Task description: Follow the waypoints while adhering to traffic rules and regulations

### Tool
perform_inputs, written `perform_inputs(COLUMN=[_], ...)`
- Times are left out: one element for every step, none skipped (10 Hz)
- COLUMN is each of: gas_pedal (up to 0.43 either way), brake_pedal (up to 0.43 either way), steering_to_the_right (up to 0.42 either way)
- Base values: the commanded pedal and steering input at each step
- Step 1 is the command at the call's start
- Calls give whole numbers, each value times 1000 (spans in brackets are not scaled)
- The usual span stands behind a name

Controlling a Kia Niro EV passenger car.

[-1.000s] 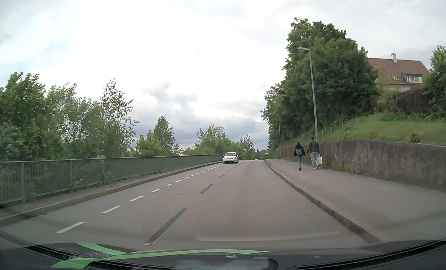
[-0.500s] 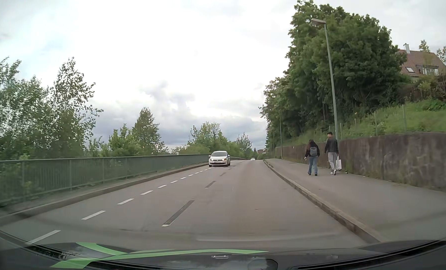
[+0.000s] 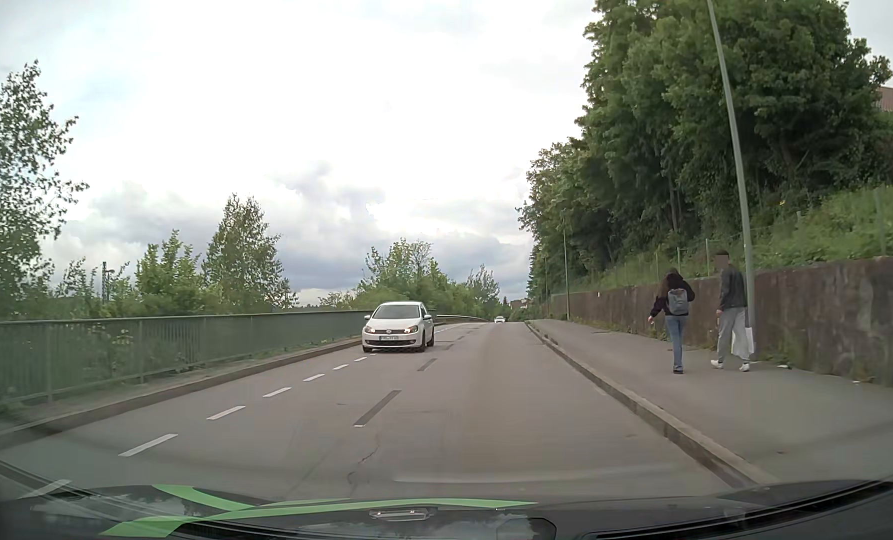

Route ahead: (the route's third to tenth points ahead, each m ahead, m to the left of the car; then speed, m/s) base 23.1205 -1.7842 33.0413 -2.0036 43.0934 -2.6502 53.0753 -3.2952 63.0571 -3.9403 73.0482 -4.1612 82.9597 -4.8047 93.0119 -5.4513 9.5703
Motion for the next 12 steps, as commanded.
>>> perform_inputs(gas_pedal=[67, 59, 47, 39, 28, 28, 28, 20, 28, 28, 59, 98], brake_pedal=[0, 0, 0, 0, 0, 0, 0, 0, 0, 0, 0, 0], steering_to_the_right=[6, 6, 4, 1, -1, 0, 1, 3, 4, 4, 5, 5])
